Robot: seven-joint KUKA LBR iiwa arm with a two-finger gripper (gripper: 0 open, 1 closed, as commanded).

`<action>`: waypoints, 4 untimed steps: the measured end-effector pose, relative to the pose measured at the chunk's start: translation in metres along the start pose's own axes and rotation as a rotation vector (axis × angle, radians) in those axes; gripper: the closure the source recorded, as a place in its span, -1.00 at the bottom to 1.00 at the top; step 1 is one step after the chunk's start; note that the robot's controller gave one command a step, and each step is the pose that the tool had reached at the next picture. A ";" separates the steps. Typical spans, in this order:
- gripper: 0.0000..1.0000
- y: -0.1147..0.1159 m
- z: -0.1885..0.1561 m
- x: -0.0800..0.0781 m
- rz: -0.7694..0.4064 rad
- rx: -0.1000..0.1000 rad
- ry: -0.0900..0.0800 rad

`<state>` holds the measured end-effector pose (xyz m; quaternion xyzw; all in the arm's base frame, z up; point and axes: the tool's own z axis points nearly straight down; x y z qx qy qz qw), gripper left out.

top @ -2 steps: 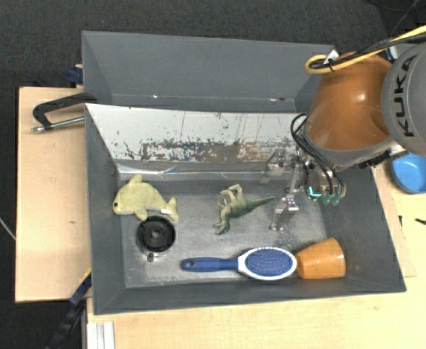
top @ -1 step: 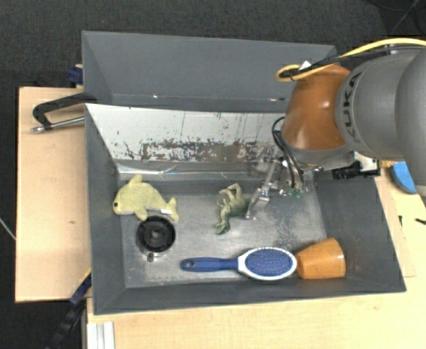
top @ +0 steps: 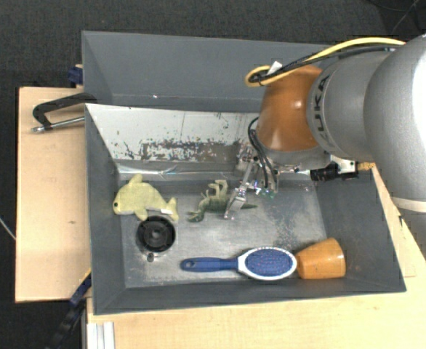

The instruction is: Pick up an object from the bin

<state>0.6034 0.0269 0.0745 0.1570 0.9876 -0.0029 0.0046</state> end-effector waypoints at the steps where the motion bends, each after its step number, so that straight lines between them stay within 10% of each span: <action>1: 1.00 0.003 0.000 0.000 -0.003 -0.007 -0.002; 2: 1.00 -0.008 -0.102 0.044 0.009 -0.009 0.002; 3: 1.00 -0.012 -0.126 0.045 -0.003 -0.008 0.004; 4: 1.00 -0.052 -0.210 0.027 -0.317 -0.007 -0.001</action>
Offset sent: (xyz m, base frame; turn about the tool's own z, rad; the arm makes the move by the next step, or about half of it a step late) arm 0.0000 0.0000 0.0000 0.0000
